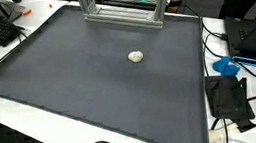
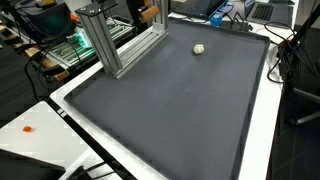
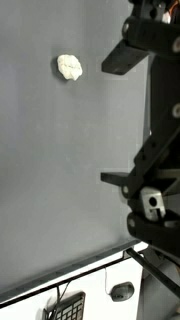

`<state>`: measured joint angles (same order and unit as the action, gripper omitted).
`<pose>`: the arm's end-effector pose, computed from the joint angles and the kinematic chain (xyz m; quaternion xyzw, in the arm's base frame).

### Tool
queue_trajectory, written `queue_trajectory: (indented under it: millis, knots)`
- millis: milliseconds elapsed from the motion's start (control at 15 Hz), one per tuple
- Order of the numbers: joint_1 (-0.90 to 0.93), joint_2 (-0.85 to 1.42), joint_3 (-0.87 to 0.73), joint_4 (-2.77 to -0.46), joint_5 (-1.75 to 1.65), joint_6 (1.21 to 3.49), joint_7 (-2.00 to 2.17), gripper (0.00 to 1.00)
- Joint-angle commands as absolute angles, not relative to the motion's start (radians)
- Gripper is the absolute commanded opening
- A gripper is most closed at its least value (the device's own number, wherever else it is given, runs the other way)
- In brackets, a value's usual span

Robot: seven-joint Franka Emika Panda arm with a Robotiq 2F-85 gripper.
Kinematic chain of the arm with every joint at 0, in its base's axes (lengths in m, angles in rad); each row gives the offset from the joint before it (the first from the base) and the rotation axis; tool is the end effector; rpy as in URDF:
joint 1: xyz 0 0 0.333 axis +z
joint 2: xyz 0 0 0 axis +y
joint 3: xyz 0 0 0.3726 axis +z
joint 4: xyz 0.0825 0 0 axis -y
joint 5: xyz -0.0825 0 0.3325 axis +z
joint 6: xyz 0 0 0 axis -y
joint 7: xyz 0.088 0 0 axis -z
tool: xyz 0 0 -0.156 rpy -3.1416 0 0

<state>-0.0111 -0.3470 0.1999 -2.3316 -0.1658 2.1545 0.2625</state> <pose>0.3971 0.0698 0.5134 0.9911 0.0003 0.1012 0.0861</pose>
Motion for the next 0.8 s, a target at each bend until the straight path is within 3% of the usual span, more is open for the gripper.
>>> queue_trajectory:
  millis: [0,733]
  knots:
    - [0.008,-0.345,0.182,-2.329,-0.173,2.150,0.268,1.00]
    - [0.143,-0.599,0.164,-2.486,0.052,2.008,0.166,1.00]
